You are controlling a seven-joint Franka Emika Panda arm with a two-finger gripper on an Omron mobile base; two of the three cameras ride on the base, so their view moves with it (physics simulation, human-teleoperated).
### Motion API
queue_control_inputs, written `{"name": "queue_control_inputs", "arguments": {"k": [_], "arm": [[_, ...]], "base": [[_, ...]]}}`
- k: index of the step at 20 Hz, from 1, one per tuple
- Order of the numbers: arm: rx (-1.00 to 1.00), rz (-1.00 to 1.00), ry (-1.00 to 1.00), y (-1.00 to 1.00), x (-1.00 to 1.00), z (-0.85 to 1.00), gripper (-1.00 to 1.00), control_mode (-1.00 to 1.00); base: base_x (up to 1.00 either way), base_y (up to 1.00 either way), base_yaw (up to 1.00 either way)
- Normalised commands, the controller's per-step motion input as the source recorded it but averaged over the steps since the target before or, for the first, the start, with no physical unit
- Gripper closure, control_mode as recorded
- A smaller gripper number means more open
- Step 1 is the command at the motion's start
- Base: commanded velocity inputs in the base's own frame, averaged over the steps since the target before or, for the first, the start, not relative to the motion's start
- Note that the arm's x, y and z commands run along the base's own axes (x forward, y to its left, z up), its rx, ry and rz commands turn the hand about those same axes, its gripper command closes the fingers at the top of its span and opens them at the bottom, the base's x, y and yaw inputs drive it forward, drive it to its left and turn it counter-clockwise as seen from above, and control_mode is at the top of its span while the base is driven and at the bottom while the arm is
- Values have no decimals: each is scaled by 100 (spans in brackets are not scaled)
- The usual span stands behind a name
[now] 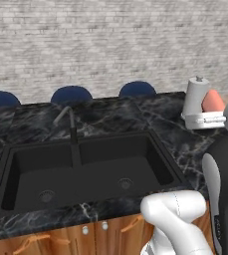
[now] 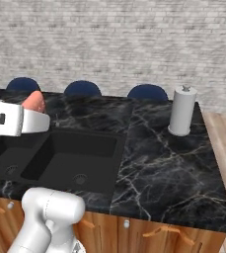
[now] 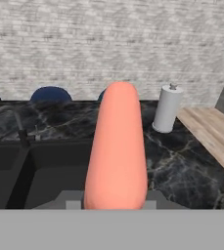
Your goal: Open the cabinet. Pick the bar soap and place it next to the sink. Then close the cabinet.
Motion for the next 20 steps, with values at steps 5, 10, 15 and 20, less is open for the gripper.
{"name": "queue_control_inputs", "arguments": {"k": [5,10,15,20], "arm": [[0,0,0,0,0,0,100,100],[1,0,15,-6,40,-9,100,-100],[1,2,48,-31,88,-1,100,-100],[0,-1,29,-29,27,-6,100,-100]], "base": [[0,0,0],[0,0,0],[0,0,0],[0,0,0]]}}
